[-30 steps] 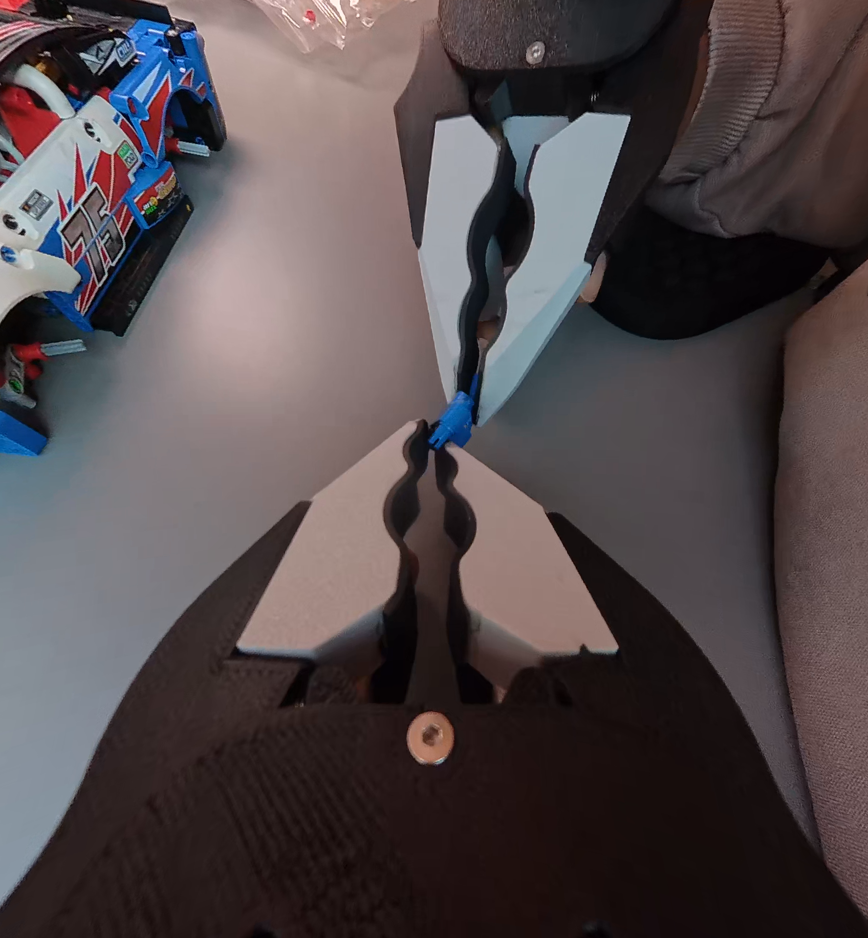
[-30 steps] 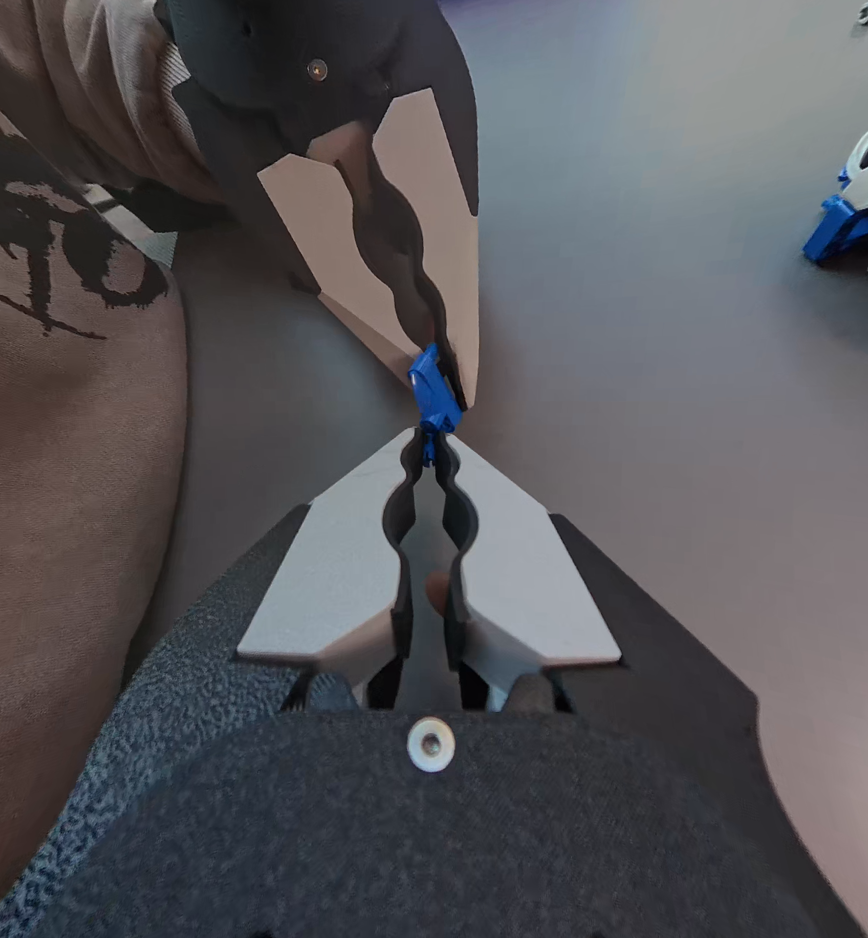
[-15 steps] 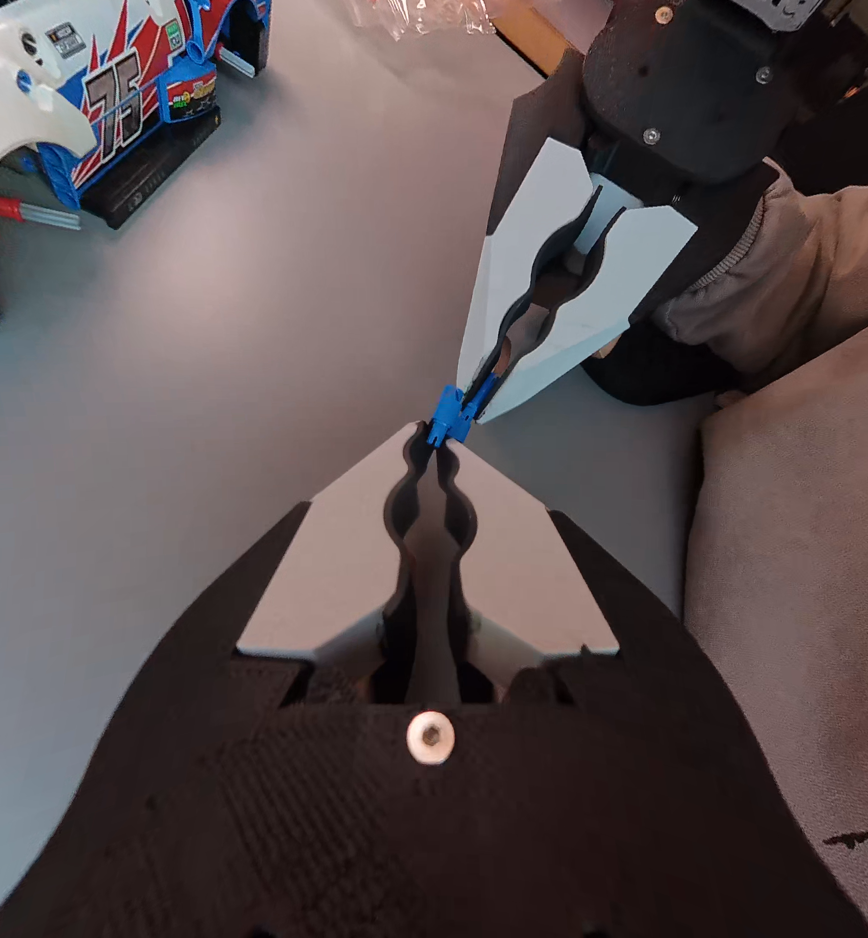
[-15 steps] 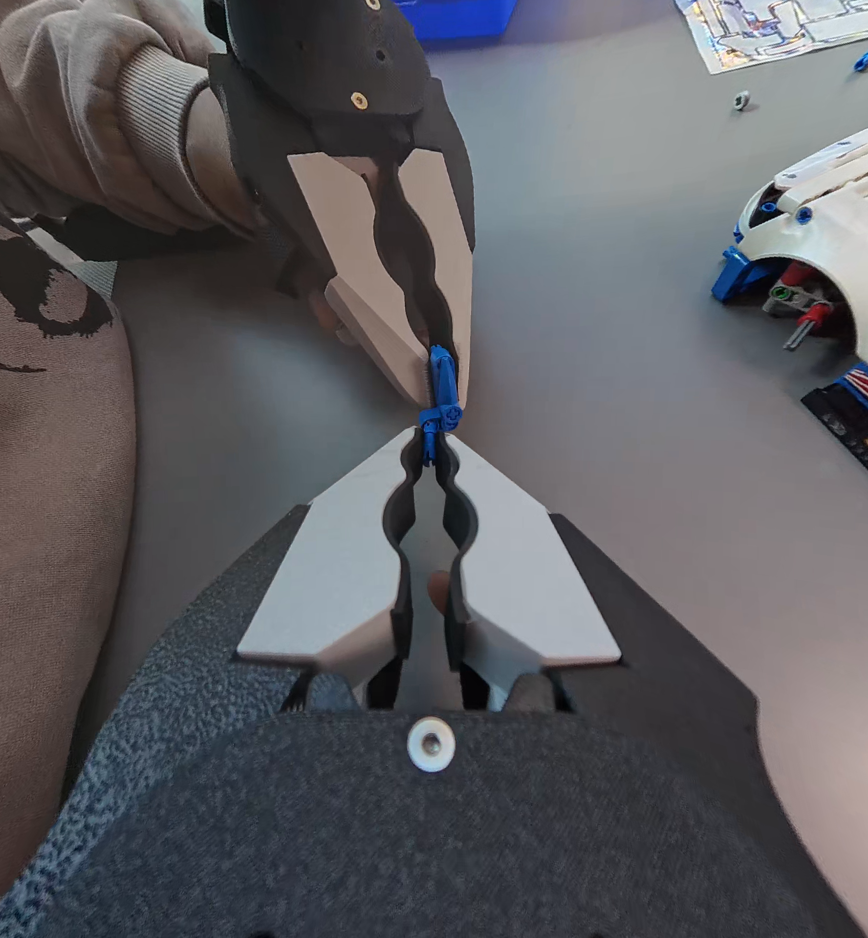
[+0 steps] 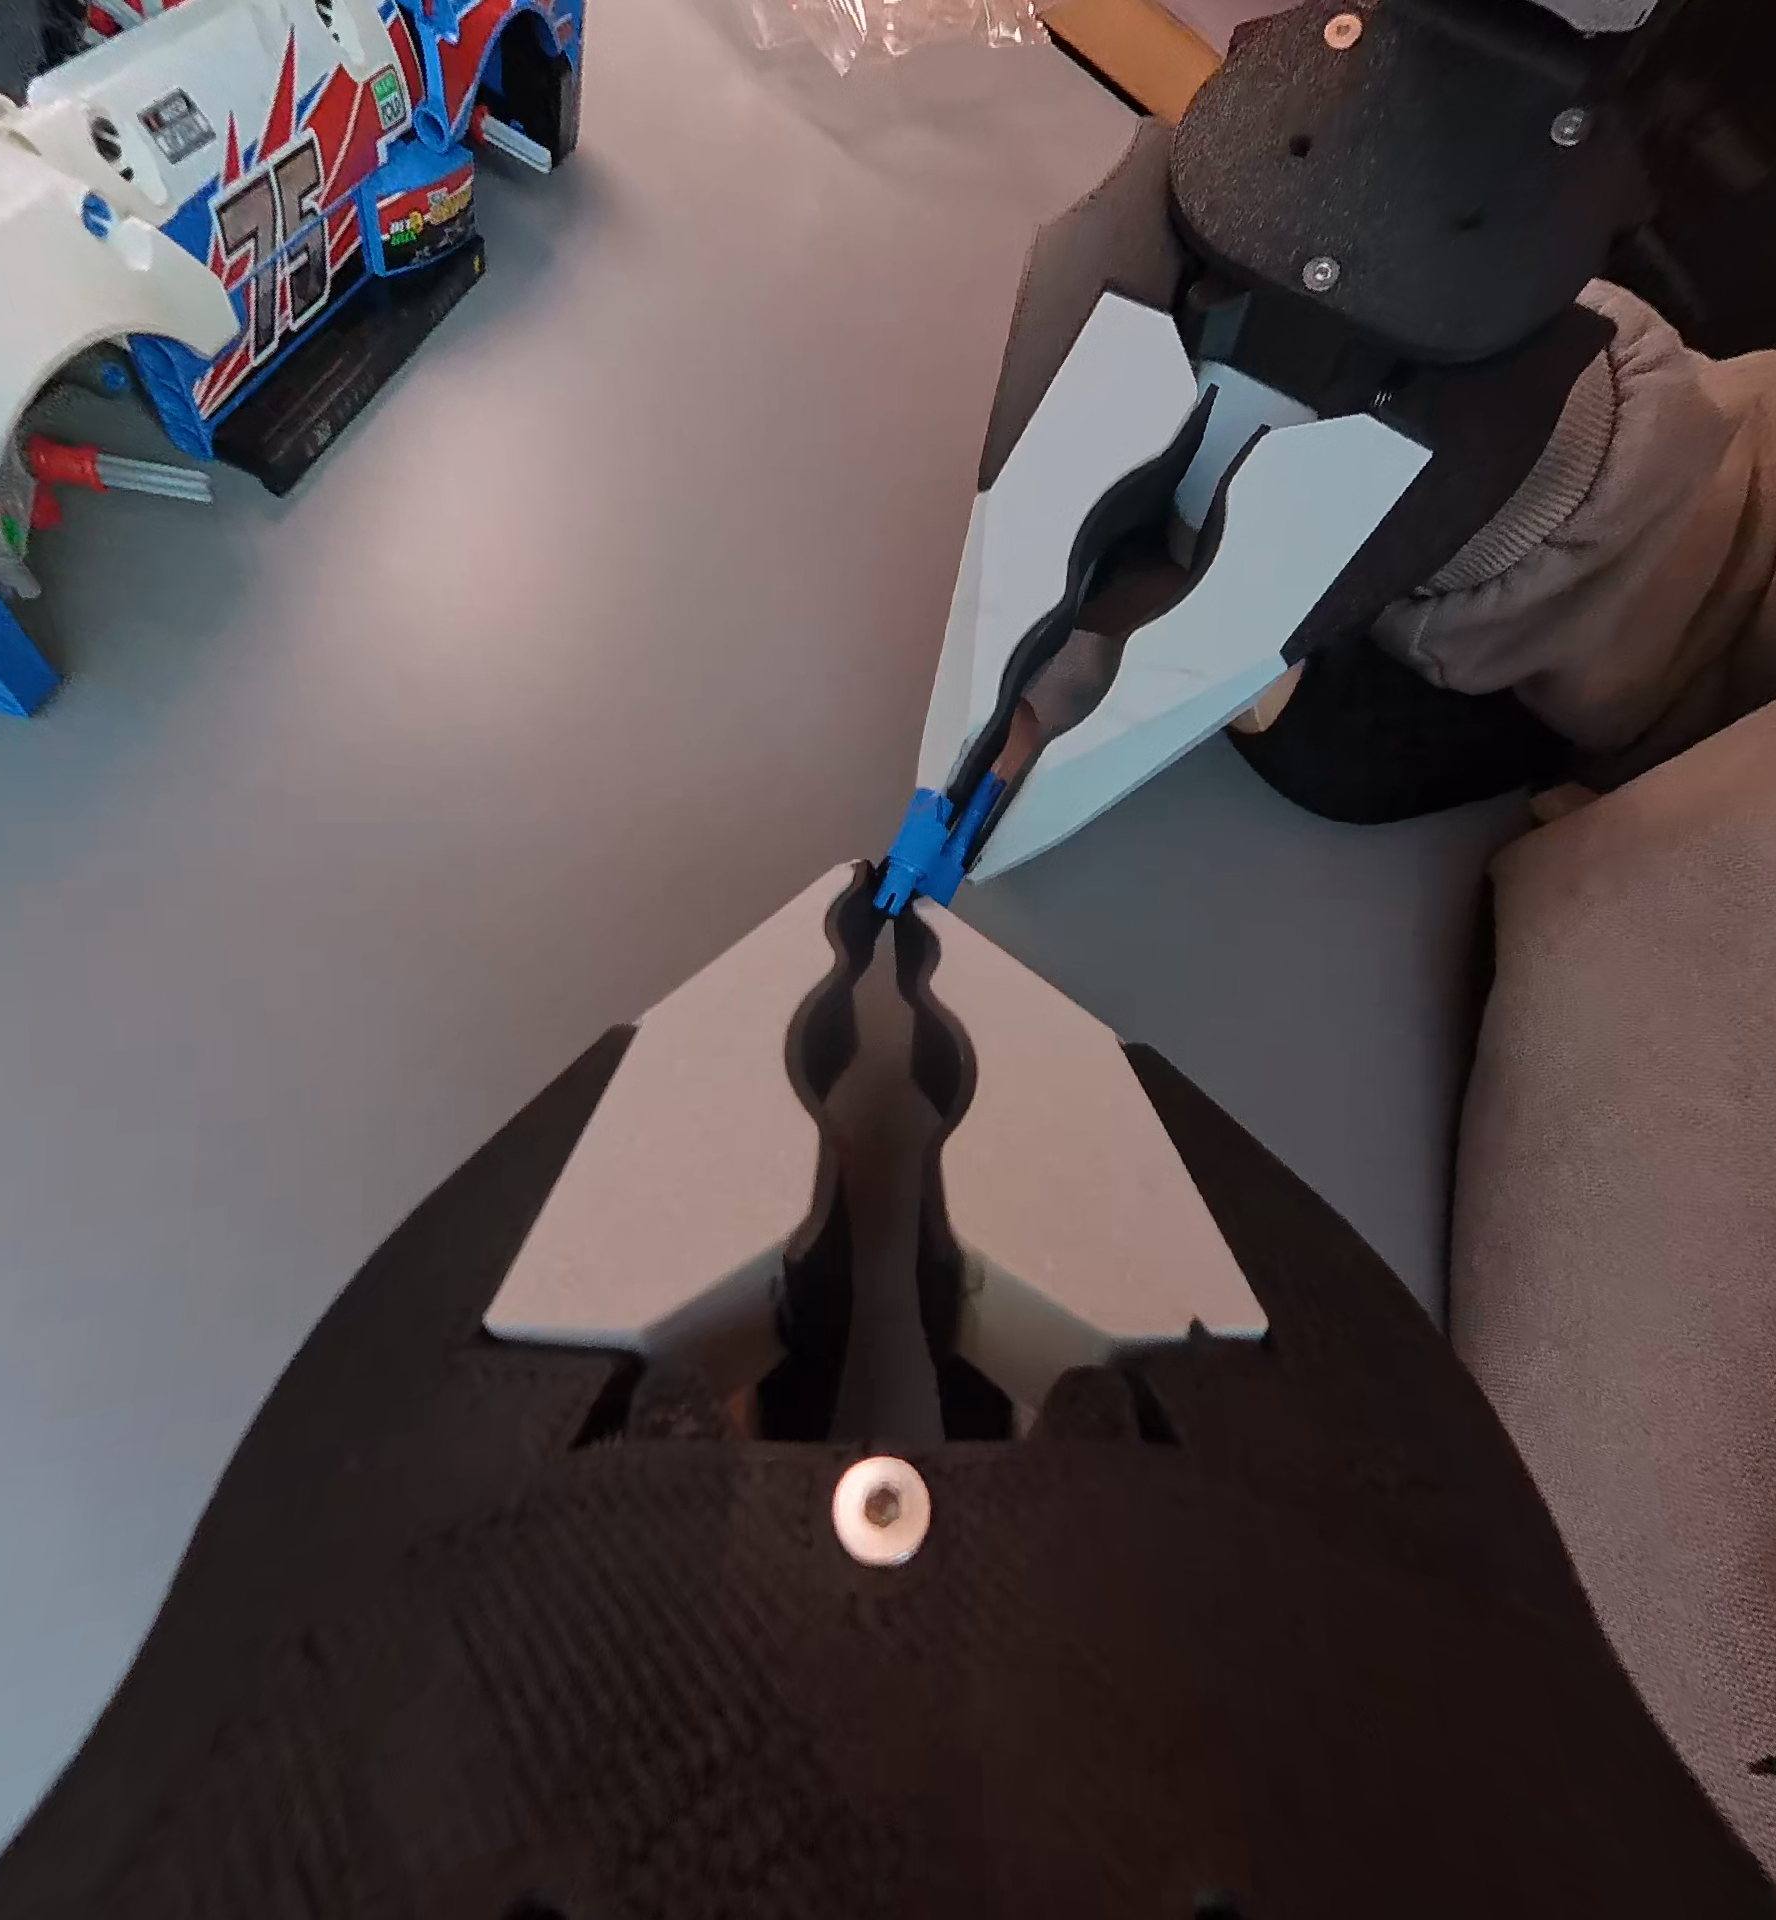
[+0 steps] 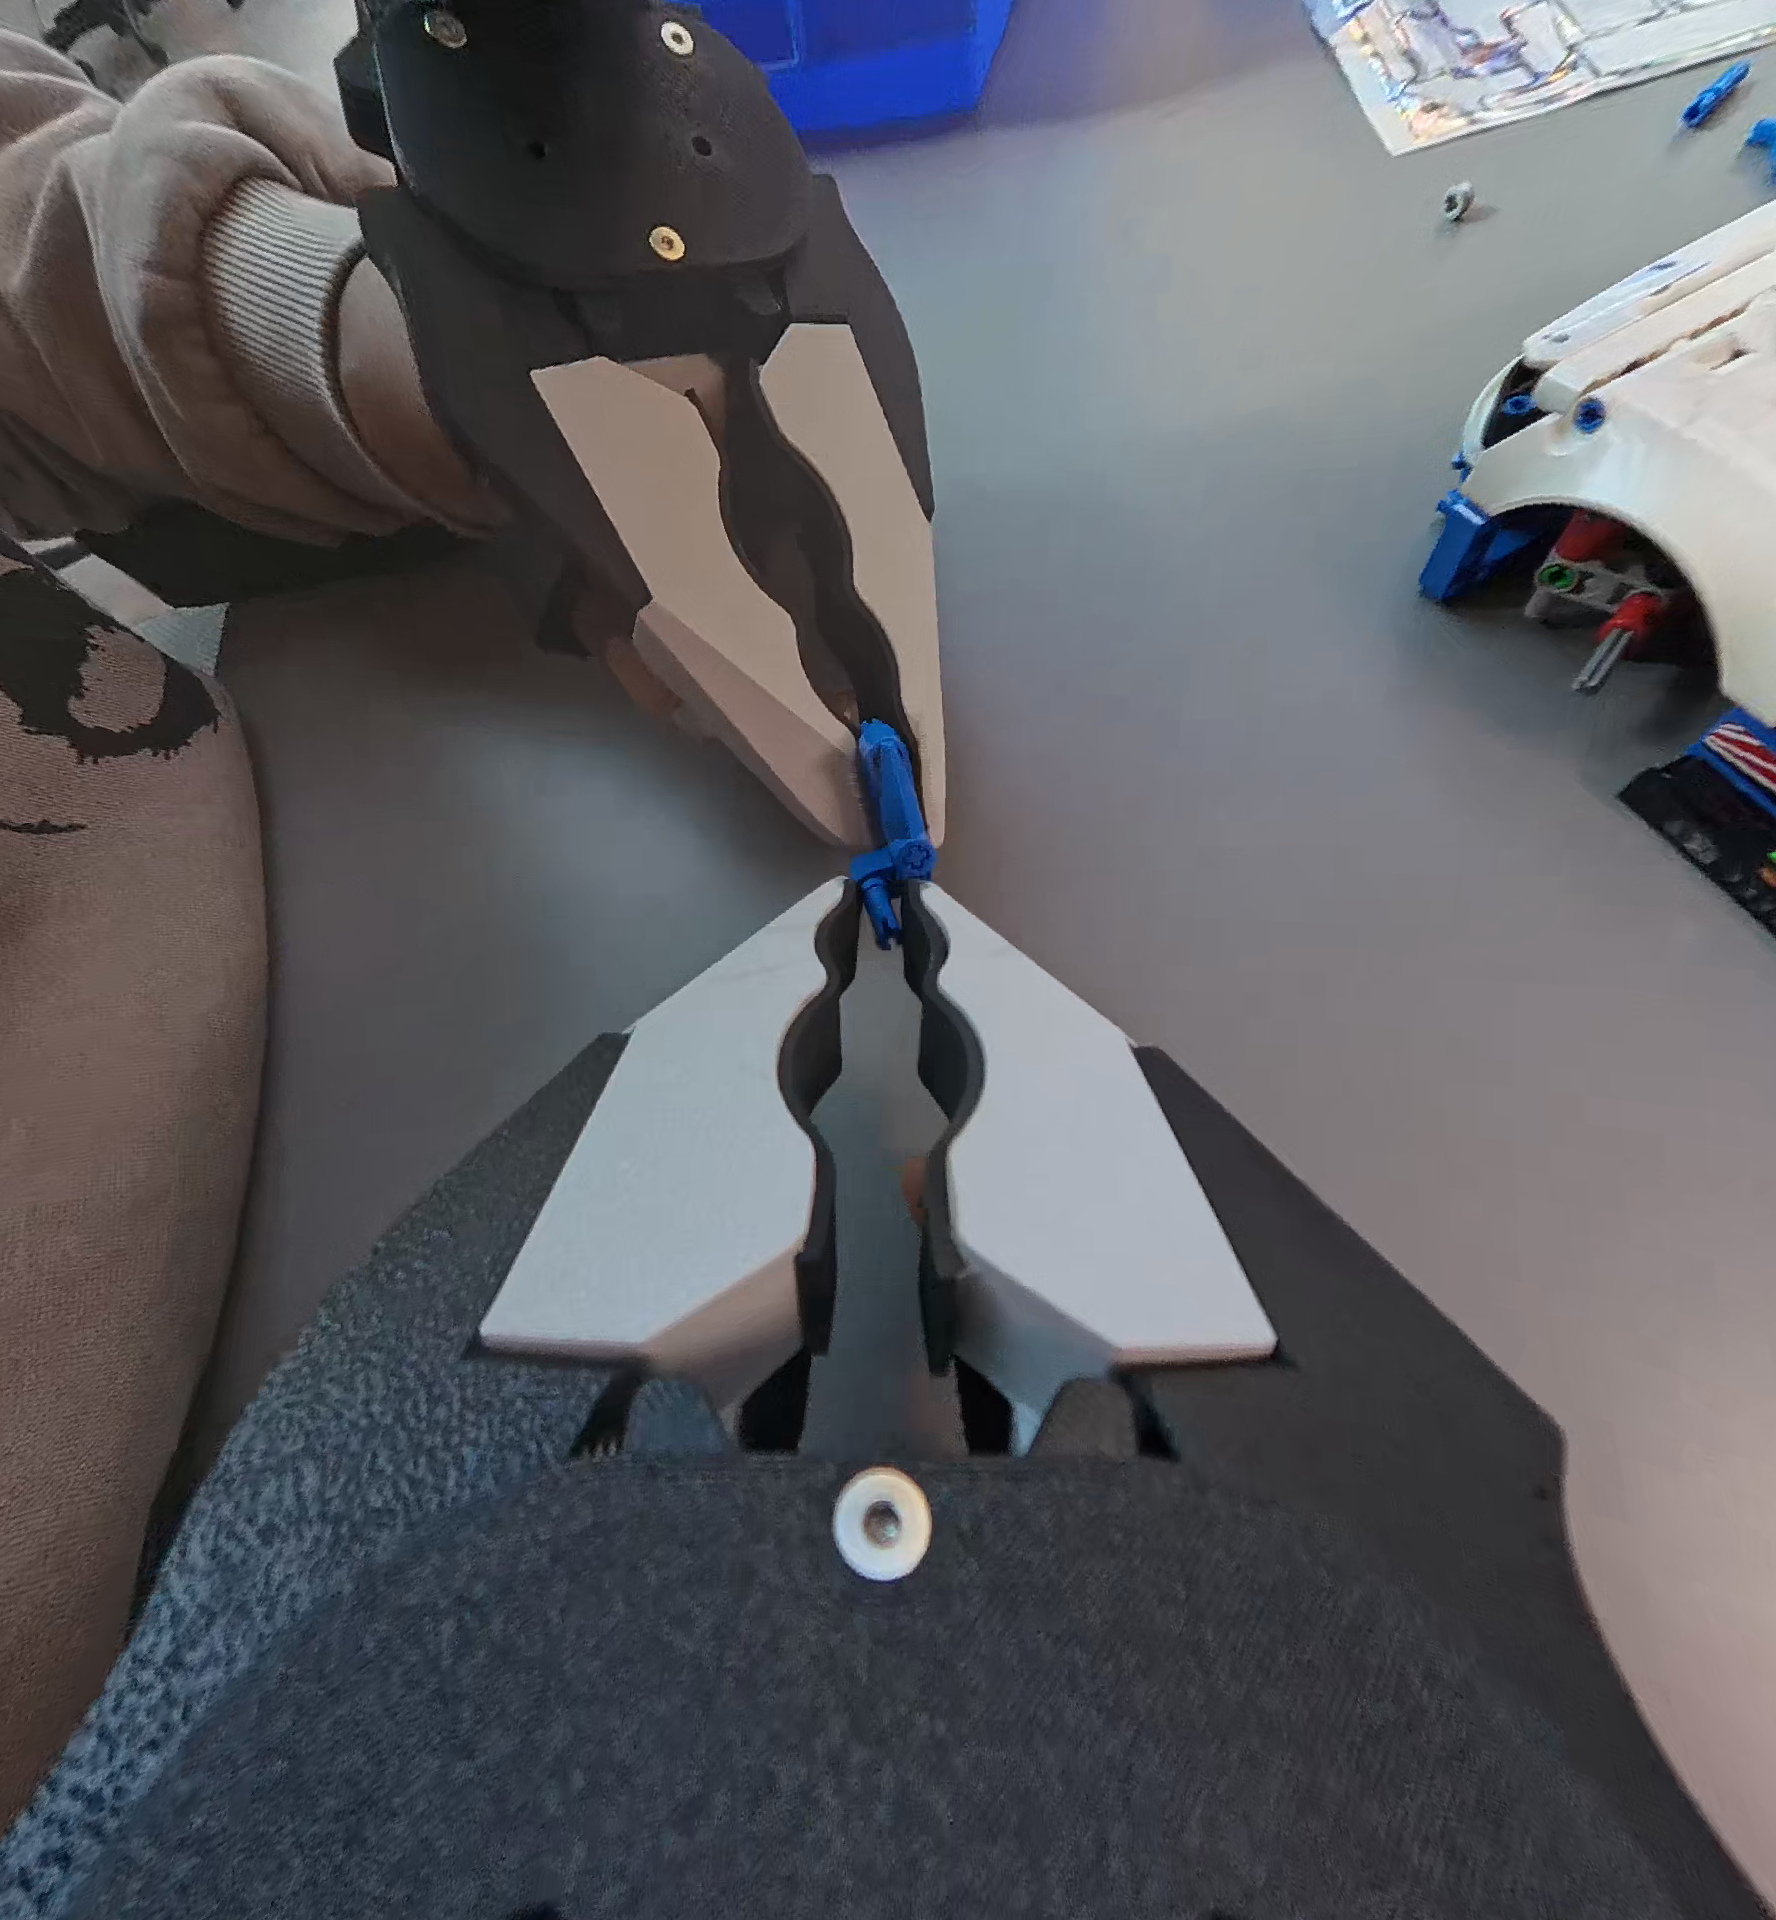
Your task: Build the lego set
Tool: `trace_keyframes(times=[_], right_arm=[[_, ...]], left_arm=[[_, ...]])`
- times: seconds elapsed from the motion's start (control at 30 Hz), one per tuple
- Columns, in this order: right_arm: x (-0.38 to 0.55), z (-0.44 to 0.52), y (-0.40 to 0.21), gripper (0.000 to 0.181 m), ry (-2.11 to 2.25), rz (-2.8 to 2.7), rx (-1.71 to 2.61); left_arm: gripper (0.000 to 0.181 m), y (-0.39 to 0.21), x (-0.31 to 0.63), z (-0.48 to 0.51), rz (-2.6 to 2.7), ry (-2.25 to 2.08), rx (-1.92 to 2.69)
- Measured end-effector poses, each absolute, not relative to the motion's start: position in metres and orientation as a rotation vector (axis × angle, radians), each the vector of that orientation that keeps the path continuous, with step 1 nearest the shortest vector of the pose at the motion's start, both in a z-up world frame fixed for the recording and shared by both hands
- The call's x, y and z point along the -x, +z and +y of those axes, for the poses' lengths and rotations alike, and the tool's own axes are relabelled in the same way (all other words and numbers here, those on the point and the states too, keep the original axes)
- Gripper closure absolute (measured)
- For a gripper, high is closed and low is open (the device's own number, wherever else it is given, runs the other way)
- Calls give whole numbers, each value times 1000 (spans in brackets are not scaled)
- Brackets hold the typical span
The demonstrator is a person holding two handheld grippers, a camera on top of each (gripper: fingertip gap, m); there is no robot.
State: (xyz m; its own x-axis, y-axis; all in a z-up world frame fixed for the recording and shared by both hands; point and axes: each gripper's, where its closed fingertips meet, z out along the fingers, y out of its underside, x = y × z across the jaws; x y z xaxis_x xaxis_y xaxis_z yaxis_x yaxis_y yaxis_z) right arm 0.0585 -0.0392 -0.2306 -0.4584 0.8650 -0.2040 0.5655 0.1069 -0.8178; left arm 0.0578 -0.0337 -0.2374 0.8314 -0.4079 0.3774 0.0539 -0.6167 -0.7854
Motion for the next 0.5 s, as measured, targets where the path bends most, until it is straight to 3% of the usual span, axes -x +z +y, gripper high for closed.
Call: trace_keyframes(times=[0.13, 0.3, 0.5], right_arm=[[-55, -29, -215, 153, 1273, -1997, 1334], [-40, -18, -212, 141, 932, -1907, 1134], [-36, -25, -209, 151, 806, -1905, 1022]], left_arm=[[179, -229, -47, -27, 178, -690, 2097], [178, -221, -40, -25, 74, -770, 2056], [179, -216, -46, -25, 50, -809, 2045]])
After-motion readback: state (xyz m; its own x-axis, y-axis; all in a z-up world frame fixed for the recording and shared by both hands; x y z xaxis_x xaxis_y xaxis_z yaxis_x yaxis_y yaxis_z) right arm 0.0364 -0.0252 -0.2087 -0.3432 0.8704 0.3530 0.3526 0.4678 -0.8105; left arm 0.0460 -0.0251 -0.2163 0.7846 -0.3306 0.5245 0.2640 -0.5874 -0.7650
